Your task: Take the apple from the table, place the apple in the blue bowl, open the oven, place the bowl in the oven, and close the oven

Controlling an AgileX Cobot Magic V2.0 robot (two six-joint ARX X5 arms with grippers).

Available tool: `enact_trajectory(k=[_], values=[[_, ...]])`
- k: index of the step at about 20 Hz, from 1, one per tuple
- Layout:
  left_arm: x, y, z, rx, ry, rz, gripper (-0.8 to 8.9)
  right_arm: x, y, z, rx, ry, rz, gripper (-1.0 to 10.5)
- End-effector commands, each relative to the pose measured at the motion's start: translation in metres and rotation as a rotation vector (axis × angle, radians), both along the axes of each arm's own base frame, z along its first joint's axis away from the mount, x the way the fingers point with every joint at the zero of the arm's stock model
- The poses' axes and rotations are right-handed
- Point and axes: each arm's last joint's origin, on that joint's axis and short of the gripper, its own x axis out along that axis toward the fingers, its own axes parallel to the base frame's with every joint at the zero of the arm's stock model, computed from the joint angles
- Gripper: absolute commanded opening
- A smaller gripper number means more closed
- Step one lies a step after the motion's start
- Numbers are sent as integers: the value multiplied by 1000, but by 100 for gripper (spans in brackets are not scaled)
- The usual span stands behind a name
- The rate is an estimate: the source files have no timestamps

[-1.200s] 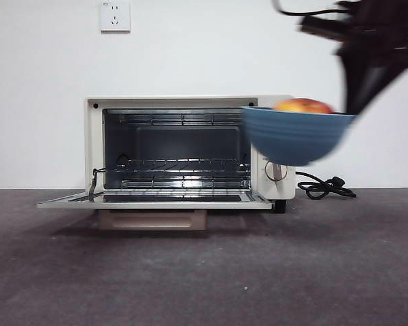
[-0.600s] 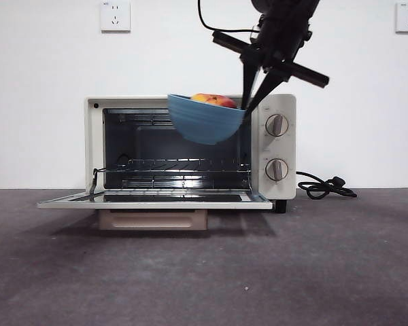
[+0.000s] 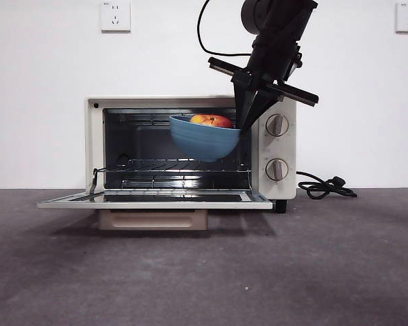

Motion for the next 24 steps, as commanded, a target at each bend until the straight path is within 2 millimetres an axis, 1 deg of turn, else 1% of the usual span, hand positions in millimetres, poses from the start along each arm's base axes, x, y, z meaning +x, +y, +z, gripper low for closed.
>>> enact_trajectory(k=[1,7,13,15,16,17,18,24], values=[[-1,1,-1,-3,10,0,-5,4,2,-4,12,19,-66,-14],[-3,2,-3,17,33,0,-5,9,3,-15,-23,23,-88,-13],[-4,3,-4,24,41,0,-5,11,4,-15,-20,2,-91,-8],[-4,3,-4,24,41,0,-5,11,5,-15,-5,1,-83,40],[-4,3,-4,24,41,0,-5,11,5,-14,0,2,-81,96],[-4,3,-4,24,41,0,-5,11,5,-14,0,1,-80,179],[-3,2,-4,24,41,0,-5,12,5,-14,-1,-6,-72,222],[-3,3,-4,24,42,0,-5,11,8,-14,-24,-34,-43,222]])
